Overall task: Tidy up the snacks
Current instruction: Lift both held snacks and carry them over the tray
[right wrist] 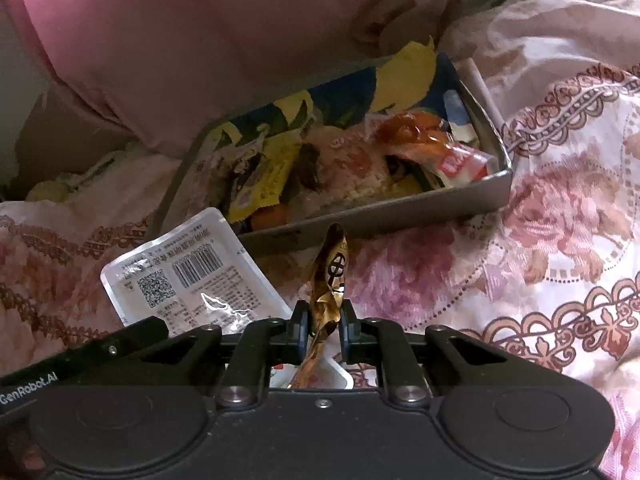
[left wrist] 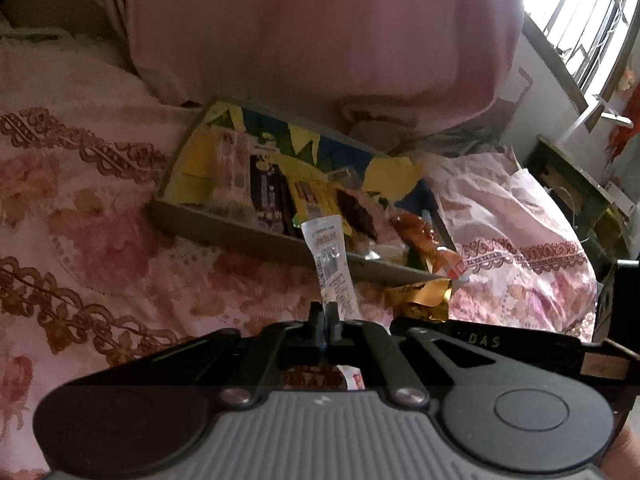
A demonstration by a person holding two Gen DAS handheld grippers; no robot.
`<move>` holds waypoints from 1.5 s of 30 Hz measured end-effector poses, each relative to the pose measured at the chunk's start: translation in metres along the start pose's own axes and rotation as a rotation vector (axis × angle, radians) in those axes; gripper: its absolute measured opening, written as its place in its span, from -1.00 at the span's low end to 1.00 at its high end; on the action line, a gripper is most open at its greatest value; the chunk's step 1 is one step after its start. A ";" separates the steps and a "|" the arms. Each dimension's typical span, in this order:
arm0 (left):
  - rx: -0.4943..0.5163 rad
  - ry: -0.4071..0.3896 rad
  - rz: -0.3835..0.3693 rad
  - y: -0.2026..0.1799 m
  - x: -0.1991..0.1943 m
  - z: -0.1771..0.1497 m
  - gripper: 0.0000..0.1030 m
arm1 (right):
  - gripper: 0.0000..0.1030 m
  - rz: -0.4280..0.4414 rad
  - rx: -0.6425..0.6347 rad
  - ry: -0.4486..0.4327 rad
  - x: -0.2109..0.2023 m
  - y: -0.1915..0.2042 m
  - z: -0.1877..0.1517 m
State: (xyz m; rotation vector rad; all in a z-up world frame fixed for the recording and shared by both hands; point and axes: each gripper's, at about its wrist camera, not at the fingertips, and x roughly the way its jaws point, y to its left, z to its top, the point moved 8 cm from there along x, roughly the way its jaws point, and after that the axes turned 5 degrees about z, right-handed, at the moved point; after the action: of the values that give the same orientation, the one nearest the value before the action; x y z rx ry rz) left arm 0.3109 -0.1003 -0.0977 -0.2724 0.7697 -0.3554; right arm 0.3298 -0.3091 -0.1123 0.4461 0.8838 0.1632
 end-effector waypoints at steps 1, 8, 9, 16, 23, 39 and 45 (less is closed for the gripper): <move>0.001 -0.007 0.002 0.000 -0.003 0.001 -1.00 | -0.69 0.006 0.002 -0.006 -0.001 0.001 0.001; -0.029 -0.034 -0.019 -0.003 -0.016 0.018 -1.00 | -0.69 0.064 0.031 -0.079 -0.010 0.006 0.018; -0.023 -0.039 -0.015 -0.004 -0.016 0.019 -1.00 | -0.69 0.070 0.036 -0.086 -0.011 0.007 0.020; 0.015 -0.054 0.016 -0.011 -0.022 0.022 -1.00 | -0.69 0.076 0.033 -0.103 -0.015 0.009 0.022; 0.024 -0.062 0.032 -0.013 -0.029 0.024 -1.00 | -0.69 0.079 0.038 -0.114 -0.018 0.009 0.023; 0.011 -0.095 0.066 -0.010 -0.047 0.049 -1.00 | -0.69 0.105 0.029 -0.123 -0.020 0.016 0.024; 0.004 -0.160 0.059 -0.018 -0.050 0.089 -1.00 | -0.69 0.131 0.034 -0.156 -0.018 0.018 0.037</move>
State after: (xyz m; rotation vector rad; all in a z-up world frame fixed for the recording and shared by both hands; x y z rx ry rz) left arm 0.3374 -0.0862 0.0013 -0.2701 0.6185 -0.2756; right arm 0.3475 -0.3104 -0.0714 0.5418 0.7054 0.2302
